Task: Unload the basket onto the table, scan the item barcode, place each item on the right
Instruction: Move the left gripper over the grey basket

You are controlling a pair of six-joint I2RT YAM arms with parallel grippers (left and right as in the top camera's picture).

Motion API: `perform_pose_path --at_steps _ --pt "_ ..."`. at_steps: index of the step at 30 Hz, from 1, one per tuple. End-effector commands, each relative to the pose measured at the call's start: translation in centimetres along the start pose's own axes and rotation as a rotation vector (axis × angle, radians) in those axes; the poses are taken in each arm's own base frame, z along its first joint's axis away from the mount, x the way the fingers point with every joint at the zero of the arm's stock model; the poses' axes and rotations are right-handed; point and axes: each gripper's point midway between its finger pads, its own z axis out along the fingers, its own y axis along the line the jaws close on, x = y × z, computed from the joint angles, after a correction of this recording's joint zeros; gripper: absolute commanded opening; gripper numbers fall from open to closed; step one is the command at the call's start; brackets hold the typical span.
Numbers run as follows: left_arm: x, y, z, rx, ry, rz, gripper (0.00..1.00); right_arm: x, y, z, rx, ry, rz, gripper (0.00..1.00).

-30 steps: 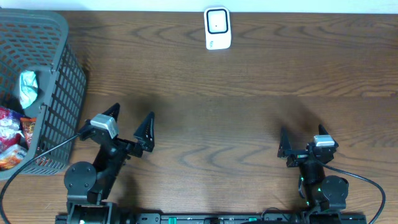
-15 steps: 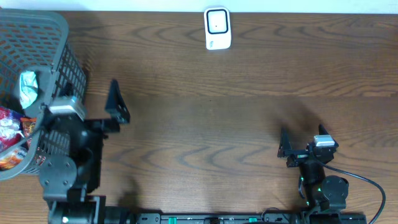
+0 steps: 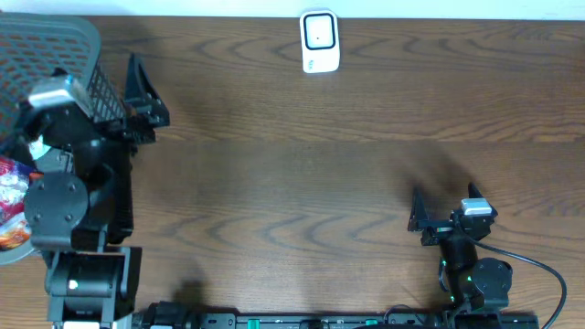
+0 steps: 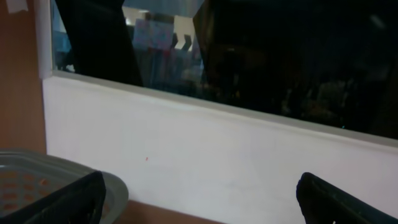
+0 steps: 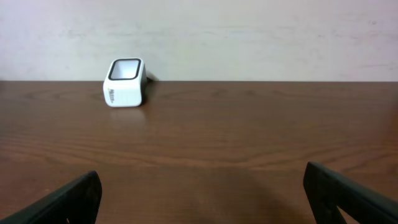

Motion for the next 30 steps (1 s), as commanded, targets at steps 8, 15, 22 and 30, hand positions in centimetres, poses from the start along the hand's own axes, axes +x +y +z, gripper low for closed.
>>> perform_pose_path --at_steps 8,15,22,30 --pt "1.3 5.0 0.5 -0.296 0.069 0.175 0.98 0.1 -0.1 0.0 0.002 -0.001 0.015 0.99" --pt "0.7 9.5 -1.3 -0.58 0.073 0.258 0.98 0.1 -0.1 0.0 0.002 -0.001 0.015 0.99" --pt "1.9 10.8 -1.7 -0.62 0.134 0.29 0.98 0.1 -0.1 0.0 0.002 -0.002 0.015 0.99" --pt "0.1 12.1 -0.6 -0.624 0.13 0.285 0.98 0.1 -0.1 0.0 0.002 -0.002 0.015 0.99"
